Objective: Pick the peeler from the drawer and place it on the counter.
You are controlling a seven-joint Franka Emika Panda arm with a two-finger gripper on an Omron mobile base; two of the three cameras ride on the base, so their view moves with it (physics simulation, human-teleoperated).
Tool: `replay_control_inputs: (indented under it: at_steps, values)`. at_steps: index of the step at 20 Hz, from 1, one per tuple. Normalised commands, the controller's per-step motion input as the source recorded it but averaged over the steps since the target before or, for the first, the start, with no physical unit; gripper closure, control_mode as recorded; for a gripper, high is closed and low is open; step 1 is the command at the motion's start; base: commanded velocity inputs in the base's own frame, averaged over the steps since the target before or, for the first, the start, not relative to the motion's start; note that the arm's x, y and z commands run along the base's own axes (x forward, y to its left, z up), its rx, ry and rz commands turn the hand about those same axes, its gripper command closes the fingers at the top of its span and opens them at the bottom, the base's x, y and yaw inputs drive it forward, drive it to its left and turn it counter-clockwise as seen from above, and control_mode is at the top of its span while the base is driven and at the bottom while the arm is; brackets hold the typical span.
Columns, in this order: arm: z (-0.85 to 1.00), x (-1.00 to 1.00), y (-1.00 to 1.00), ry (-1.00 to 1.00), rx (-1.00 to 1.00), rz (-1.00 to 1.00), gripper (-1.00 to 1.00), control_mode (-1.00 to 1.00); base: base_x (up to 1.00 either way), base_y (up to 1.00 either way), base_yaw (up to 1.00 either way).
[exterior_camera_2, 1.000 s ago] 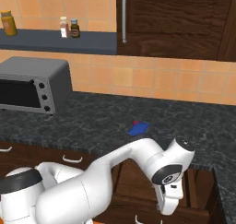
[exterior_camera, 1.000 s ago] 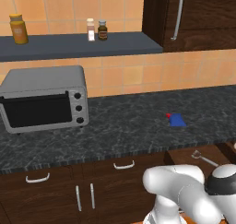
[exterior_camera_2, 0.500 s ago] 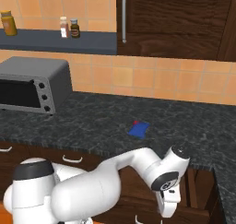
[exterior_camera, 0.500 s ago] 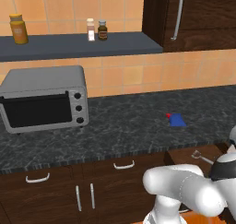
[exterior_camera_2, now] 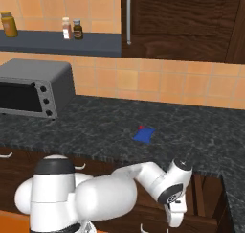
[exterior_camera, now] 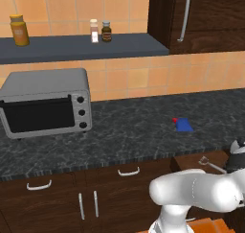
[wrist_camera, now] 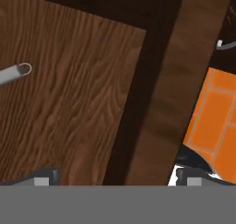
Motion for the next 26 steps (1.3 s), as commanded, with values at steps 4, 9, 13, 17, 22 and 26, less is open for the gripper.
replay_control_inputs:
  at_steps: [4,9,13,17,22,26]
  values:
    - [-0.22,-0.4,-0.08,0.05,-0.07,0.02,-1.0,-1.0,0.0,0.0,0.0]
    - [-0.34,-0.94,-0.24,0.08,-0.06,0.0,-1.0,-1.0,0.0,0.0,0.0]
    - [-0.26,-1.0,-0.47,0.0,0.0,0.0,-1.0,-1.0,0.0,0.0,0.0]
    - [-0.02,-1.0,-0.56,-0.09,0.03,0.0,-1.0,-1.0,0.0,0.0,0.0]
    - [0.44,-1.0,-0.49,-0.13,0.19,-0.03,-1.0,-1.0,0.0,0.0,0.0]
    - [1.0,-0.16,0.01,0.0,0.15,-0.24,-1.0,-1.0,0.0,0.0,0.0]
